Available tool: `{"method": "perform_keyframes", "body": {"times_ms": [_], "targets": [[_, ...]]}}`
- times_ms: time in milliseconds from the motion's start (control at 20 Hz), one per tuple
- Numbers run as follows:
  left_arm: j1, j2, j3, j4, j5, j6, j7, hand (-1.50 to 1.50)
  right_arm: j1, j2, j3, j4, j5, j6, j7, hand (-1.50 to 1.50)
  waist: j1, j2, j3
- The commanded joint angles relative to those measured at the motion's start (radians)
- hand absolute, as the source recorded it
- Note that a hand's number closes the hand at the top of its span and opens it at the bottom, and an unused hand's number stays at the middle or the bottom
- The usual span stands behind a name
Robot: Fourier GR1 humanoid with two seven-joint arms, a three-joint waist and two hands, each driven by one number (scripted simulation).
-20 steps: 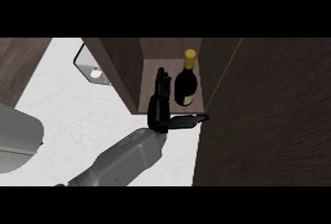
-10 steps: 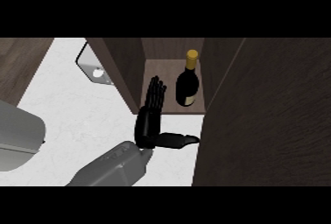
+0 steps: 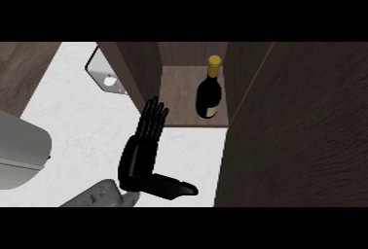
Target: Pick up the wine, place it into the cabinet and close the cabinet
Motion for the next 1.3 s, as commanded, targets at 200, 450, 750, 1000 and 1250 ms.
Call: {"method": "perform_keyframes", "body": {"times_ms": [200, 450, 750, 1000, 1250], "targets": [[0.176, 0.262, 0.044, -0.289, -0.021, -0.116, 0.045, 1.5, 0.093, -0.075, 0.037, -0.091, -0.098, 0.153, -0.016, 1.5, -0.002, -0.001, 0.0], [0.28, 0.32, 0.081, -0.288, -0.047, -0.199, -0.012, 1.5, 0.094, -0.068, 0.126, -0.104, -0.181, 0.157, 0.075, 1.5, -0.004, 0.001, -0.001], [0.424, 0.469, 0.16, -0.426, -0.013, -0.236, -0.017, 1.5, 0.09, 0.003, 0.354, -0.143, -0.066, 0.13, 0.1, 1.5, 0.002, -0.001, -0.001], [0.568, 0.637, 0.291, -0.533, 0.069, -0.353, -0.074, -1.5, -0.014, 0.09, 0.539, -0.13, 0.028, 0.014, 0.217, 1.5, 0.024, -0.007, -0.003], [0.671, 0.645, 0.353, -0.436, 0.097, -0.45, -0.152, -1.5, -0.092, 0.092, 0.778, -0.07, 0.14, -0.103, 0.273, 1.5, 0.015, -0.011, -0.005]]}}
